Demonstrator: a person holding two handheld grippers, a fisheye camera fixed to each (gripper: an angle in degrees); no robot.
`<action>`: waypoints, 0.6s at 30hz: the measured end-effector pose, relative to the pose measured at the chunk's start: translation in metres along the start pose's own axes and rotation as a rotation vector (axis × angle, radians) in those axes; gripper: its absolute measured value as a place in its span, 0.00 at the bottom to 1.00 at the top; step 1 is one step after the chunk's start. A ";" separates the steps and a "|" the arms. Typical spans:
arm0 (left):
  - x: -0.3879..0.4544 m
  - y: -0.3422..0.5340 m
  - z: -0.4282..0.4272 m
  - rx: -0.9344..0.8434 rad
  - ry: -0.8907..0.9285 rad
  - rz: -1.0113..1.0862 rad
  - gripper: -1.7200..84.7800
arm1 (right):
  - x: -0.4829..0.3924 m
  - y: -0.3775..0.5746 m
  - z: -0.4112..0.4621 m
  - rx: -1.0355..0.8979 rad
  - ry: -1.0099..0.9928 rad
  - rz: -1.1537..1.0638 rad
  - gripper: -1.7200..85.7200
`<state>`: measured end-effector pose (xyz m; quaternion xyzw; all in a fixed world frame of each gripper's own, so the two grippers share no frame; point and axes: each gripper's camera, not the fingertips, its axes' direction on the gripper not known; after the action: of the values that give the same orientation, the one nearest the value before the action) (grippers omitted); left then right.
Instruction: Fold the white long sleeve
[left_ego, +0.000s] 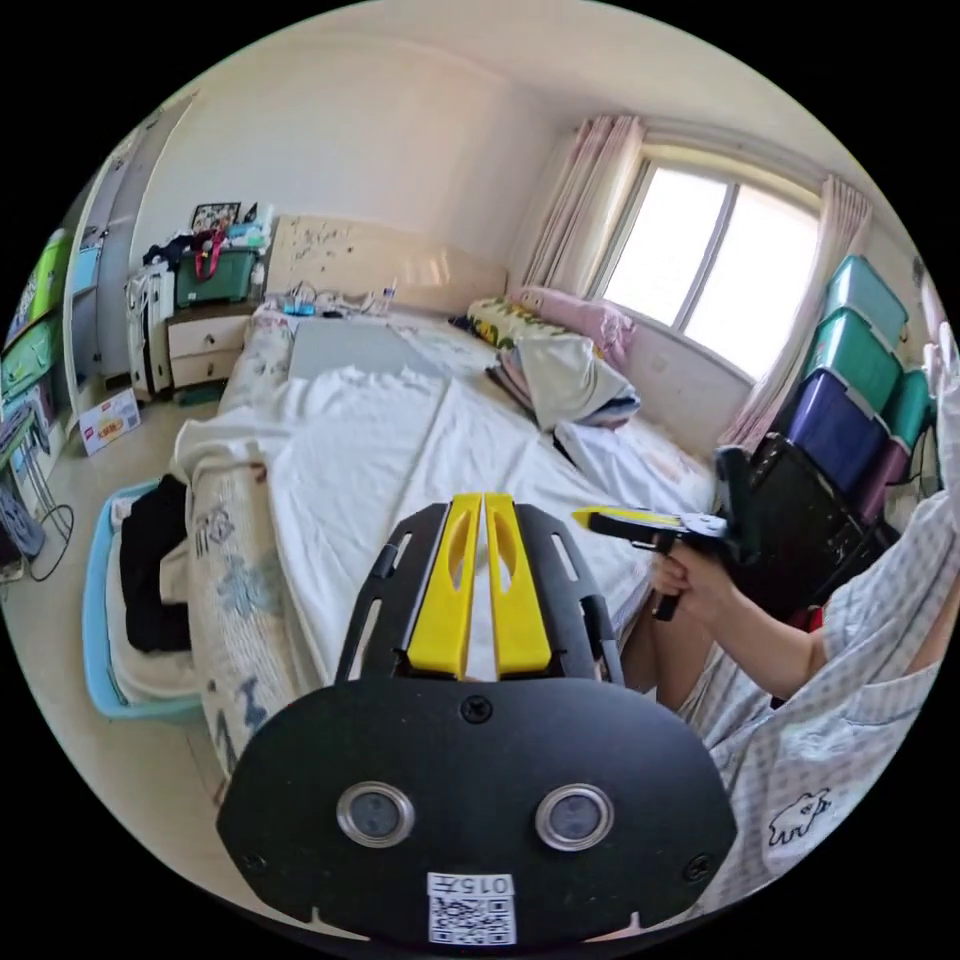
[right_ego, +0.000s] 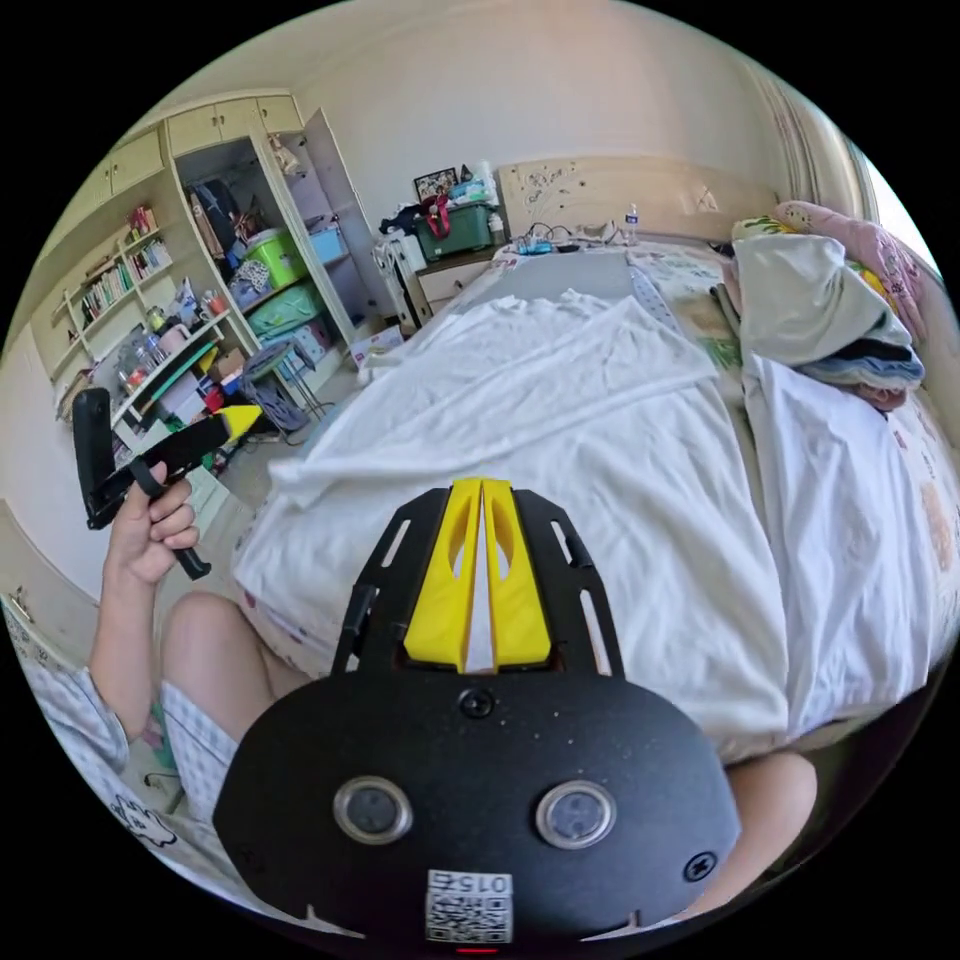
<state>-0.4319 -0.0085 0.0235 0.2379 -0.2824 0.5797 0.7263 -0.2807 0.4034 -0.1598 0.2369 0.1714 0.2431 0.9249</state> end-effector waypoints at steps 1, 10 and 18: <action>-0.009 -0.016 -0.007 -0.003 0.033 0.015 0.02 | -0.008 -0.024 -0.001 0.014 -0.030 -0.014 0.01; 0.014 -0.056 -0.029 0.024 -0.140 0.070 0.03 | -0.092 -0.096 -0.063 0.012 0.078 -0.058 0.01; 0.008 -0.030 -0.002 0.113 -0.089 -0.301 0.01 | -0.206 -0.100 -0.051 -0.159 0.199 0.042 0.01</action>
<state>-0.4012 -0.0080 0.0267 0.3434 -0.2426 0.4683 0.7771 -0.4359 0.2354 -0.2127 0.1409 0.2373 0.2973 0.9140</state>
